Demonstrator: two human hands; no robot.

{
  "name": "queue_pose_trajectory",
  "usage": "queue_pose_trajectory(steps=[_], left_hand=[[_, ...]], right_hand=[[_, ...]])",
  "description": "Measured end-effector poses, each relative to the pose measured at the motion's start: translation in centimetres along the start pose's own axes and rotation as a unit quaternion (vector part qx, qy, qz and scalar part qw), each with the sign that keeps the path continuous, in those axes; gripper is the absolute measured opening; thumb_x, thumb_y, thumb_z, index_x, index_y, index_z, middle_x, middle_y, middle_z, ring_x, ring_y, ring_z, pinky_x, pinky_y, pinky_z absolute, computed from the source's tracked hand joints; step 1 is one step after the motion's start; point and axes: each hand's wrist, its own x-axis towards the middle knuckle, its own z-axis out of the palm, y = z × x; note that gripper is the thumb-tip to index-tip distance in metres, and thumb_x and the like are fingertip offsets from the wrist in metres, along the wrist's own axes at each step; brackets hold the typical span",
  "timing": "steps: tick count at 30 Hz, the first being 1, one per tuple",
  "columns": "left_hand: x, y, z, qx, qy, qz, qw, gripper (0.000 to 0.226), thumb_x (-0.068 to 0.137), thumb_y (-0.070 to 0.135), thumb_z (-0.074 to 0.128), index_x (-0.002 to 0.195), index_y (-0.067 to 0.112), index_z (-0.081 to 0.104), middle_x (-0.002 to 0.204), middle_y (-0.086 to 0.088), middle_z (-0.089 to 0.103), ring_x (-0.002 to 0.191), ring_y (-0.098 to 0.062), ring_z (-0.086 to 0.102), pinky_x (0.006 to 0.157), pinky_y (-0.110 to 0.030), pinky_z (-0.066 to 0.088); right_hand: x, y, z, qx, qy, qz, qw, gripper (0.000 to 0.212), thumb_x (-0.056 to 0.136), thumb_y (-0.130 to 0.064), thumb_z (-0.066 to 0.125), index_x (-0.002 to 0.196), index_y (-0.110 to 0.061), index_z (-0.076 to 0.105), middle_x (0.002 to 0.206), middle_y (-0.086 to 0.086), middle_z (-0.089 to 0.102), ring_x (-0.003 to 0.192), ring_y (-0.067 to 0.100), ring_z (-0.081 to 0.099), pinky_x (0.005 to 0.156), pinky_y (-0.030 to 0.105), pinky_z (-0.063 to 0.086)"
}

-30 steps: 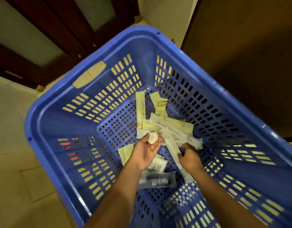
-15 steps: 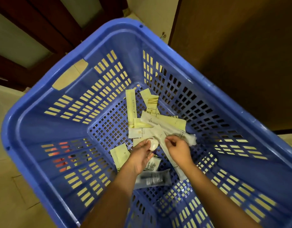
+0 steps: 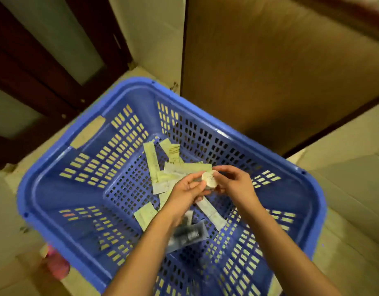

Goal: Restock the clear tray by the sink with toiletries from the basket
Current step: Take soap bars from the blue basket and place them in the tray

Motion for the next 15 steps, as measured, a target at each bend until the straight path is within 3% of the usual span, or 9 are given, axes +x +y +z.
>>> queue_pose_trajectory(steps=[2,4,7,12,15], left_hand=[[-3.7,2.8,1.0,0.021,-0.028,0.065,0.997,0.029,0.093,0.006,0.053,0.117,0.021,0.057,0.088,0.000,0.074,0.076,-0.010,0.071,0.065,-0.014,0.050],[-7.8,5.1,2.2,0.048,-0.057,0.112,0.991,0.028,0.092,0.004,0.052,0.113,0.022,0.059,0.084,0.004,0.075,0.076,-0.010,0.071,0.066,-0.014,0.052],[-15.0,7.3,4.2,0.086,-0.093,0.163,0.978,0.026,0.092,0.002,0.052,0.107,0.021,0.060,0.076,0.007,0.074,0.068,-0.004,0.069,0.064,-0.011,0.050],[-24.6,7.5,7.8,0.157,-0.163,0.198,0.954,0.025,0.091,0.005,0.054,0.104,0.023,0.064,0.086,-0.002,0.070,0.077,-0.008,0.065,0.073,-0.018,0.053],[-28.6,6.4,10.8,0.198,-0.216,0.203,0.934,0.026,0.091,0.005,0.055,0.103,0.026,0.065,0.080,-0.003,0.065,0.079,-0.010,0.062,0.081,-0.025,0.053]], right_hand=[[-4.1,-2.9,-0.8,0.043,-0.016,-0.028,0.999,0.015,0.089,0.000,0.057,0.093,-0.010,0.067,0.082,0.008,0.066,0.062,0.007,0.064,0.058,0.020,0.056],[-8.5,-5.1,-1.7,0.060,-0.044,-0.062,0.995,0.025,0.084,0.004,0.062,0.094,-0.018,0.068,0.089,0.008,0.066,0.073,0.014,0.067,0.067,0.025,0.058],[-16.5,-7.5,-2.8,0.079,-0.057,-0.120,0.988,0.037,0.068,-0.001,0.073,0.098,-0.021,0.066,0.086,0.004,0.069,0.075,0.017,0.069,0.066,0.024,0.056],[-28.7,-8.3,-4.9,0.114,-0.006,-0.158,0.981,0.043,0.062,0.000,0.076,0.099,-0.017,0.063,0.079,-0.001,0.070,0.067,0.014,0.070,0.063,0.021,0.057],[-34.6,-7.5,-7.3,0.121,0.035,-0.164,0.978,0.047,0.057,-0.001,0.077,0.099,-0.018,0.064,0.078,-0.002,0.069,0.067,0.015,0.069,0.065,0.023,0.057]])
